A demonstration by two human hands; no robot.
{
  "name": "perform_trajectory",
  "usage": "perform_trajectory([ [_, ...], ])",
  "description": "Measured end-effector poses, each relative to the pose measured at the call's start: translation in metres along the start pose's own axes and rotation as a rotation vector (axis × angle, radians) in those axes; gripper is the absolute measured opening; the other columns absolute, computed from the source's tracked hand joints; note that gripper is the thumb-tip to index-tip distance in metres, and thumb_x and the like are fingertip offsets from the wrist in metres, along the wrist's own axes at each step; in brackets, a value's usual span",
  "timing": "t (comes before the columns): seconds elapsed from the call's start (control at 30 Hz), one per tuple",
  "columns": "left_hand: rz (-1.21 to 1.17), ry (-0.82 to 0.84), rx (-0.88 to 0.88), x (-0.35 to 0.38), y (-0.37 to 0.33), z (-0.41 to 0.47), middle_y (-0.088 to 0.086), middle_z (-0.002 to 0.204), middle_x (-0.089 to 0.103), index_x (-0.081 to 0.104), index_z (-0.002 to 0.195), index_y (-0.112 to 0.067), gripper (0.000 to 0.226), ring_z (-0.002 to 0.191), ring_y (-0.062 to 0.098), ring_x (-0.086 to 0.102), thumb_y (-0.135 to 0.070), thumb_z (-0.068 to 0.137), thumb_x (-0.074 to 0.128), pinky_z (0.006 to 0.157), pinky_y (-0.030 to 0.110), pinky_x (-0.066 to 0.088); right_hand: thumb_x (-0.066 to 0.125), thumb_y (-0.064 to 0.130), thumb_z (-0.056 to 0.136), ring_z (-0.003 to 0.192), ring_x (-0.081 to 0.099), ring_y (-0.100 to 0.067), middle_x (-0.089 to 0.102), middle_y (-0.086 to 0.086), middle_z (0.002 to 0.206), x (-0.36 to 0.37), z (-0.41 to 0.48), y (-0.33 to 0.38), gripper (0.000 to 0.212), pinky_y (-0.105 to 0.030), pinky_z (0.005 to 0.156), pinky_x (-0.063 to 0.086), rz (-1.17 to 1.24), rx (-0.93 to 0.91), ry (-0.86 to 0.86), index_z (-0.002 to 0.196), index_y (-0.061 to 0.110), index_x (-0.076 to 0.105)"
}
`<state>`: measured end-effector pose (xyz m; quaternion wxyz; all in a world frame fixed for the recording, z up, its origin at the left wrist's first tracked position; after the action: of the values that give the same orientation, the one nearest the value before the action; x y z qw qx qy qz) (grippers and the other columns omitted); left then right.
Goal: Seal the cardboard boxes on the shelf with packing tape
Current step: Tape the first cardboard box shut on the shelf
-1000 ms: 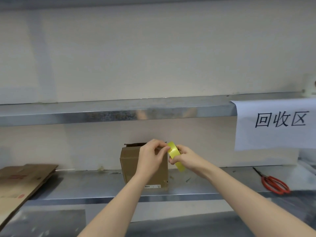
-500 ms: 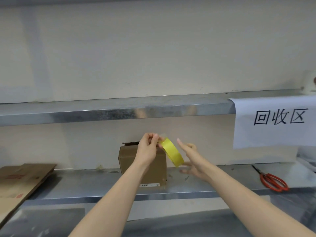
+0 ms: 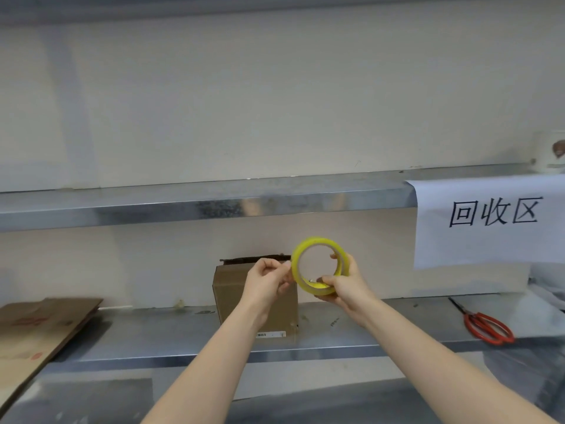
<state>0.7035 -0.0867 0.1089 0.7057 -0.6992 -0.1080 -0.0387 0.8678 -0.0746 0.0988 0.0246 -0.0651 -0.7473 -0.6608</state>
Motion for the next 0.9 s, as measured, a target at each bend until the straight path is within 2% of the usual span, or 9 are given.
perform_trajectory([
  [0.07, -0.004, -0.004, -0.016, -0.001, 0.002, 0.0, 0.011, 0.085, 0.061, 0.053, 0.097, -0.007, 0.017, 0.07, 0.017, 0.062, 0.005, 0.088, 0.061, 0.064, 0.024, 0.053, 0.056, -0.01, 0.087, 0.085, 0.065, -0.022, 0.062, -0.015, 0.101, -0.002, -0.003, 0.001, 0.052, -0.032, 0.061, 0.055, -0.106, -0.1, -0.028, 0.12, 0.029, 0.046],
  [0.2, 0.004, 0.05, -0.099, 0.001, 0.006, -0.002, 0.021, 0.105, 0.064, 0.057, 0.115, 0.006, 0.031, 0.087, 0.022, 0.065, 0.008, 0.085, 0.065, 0.075, 0.023, 0.057, 0.072, -0.008, 0.074, 0.095, 0.063, -0.021, 0.067, -0.004, 0.097, -0.004, -0.004, 0.006, 0.053, -0.034, 0.083, 0.052, -0.178, -0.226, -0.111, 0.114, 0.02, 0.053],
  [0.3, -0.013, 0.079, -0.165, 0.004, 0.008, -0.006, 0.018, 0.093, 0.066, 0.061, 0.11, 0.01, 0.025, 0.081, 0.017, 0.064, 0.008, 0.085, 0.064, 0.076, 0.022, 0.055, 0.085, -0.001, 0.058, 0.099, 0.064, -0.026, 0.068, -0.006, 0.102, -0.001, 0.002, 0.008, 0.057, -0.041, 0.093, 0.051, -0.094, -0.138, -0.097, 0.107, 0.015, 0.06],
  [0.37, -0.048, 0.046, -0.193, 0.005, 0.007, -0.008, 0.015, 0.082, 0.065, 0.062, 0.104, 0.005, 0.02, 0.067, 0.012, 0.064, 0.008, 0.084, 0.065, 0.068, 0.02, 0.056, 0.083, -0.006, 0.06, 0.095, 0.064, -0.029, 0.069, -0.009, 0.09, 0.001, 0.005, 0.007, 0.038, -0.046, 0.097, 0.05, -0.026, -0.063, -0.101, 0.089, 0.011, 0.065],
  [0.47, -0.038, -0.011, -0.206, 0.004, 0.001, -0.008, 0.013, 0.072, 0.062, 0.059, 0.099, -0.005, 0.022, 0.052, 0.011, 0.063, 0.007, 0.082, 0.068, 0.056, 0.02, 0.056, 0.076, -0.01, 0.071, 0.084, 0.062, -0.025, 0.065, -0.007, 0.08, 0.007, 0.005, 0.001, 0.026, -0.037, 0.083, 0.053, 0.096, 0.038, -0.109, 0.077, 0.011, 0.062],
  [0.6, 0.022, -0.009, -0.164, 0.003, -0.003, -0.011, 0.016, 0.076, 0.064, 0.053, 0.098, -0.007, 0.024, 0.053, 0.016, 0.065, 0.008, 0.084, 0.065, 0.053, 0.022, 0.056, 0.057, -0.001, 0.093, 0.08, 0.066, -0.032, 0.065, -0.02, 0.097, 0.02, -0.006, -0.004, 0.008, -0.037, 0.055, 0.058, 0.326, 0.151, 0.091, 0.096, 0.006, 0.059],
  [0.7, 0.087, -0.012, -0.127, -0.001, -0.002, -0.009, 0.015, 0.075, 0.061, 0.053, 0.101, -0.005, 0.024, 0.056, 0.019, 0.058, 0.006, 0.084, 0.066, 0.055, 0.023, 0.057, 0.061, -0.009, 0.087, 0.083, 0.067, -0.034, 0.061, -0.023, 0.106, 0.02, -0.004, -0.005, 0.025, -0.038, 0.058, 0.059, 0.334, 0.133, 0.126, 0.103, 0.008, 0.051],
  [0.77, 0.166, 0.008, -0.105, -0.003, -0.001, -0.006, 0.012, 0.067, 0.059, 0.051, 0.097, -0.006, 0.024, 0.053, 0.018, 0.056, 0.005, 0.082, 0.067, 0.051, 0.022, 0.053, 0.067, -0.018, 0.077, 0.083, 0.066, -0.03, 0.061, -0.019, 0.099, 0.019, -0.001, -0.006, 0.035, -0.034, 0.06, 0.059, 0.26, 0.115, 0.074, 0.098, 0.006, 0.053],
  [0.9, 0.324, -0.027, -0.084, -0.02, -0.003, 0.004, 0.009, 0.063, 0.067, 0.049, 0.086, -0.012, 0.029, 0.057, 0.018, 0.061, 0.007, 0.078, 0.069, 0.052, 0.021, 0.047, 0.062, -0.024, 0.074, 0.071, 0.063, -0.026, 0.062, -0.015, 0.081, 0.01, 0.012, -0.006, 0.024, -0.029, 0.052, 0.057, 0.254, 0.167, -0.099, 0.084, -0.001, 0.058],
])
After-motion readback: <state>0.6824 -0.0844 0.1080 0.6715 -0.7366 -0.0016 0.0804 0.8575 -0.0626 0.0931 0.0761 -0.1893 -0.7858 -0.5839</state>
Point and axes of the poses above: each hand's wrist, its own z-axis towards the middle knuckle, its own x-axis out of the palm, y = z × x, the point moved 2 cm from there along z, towards the middle knuckle
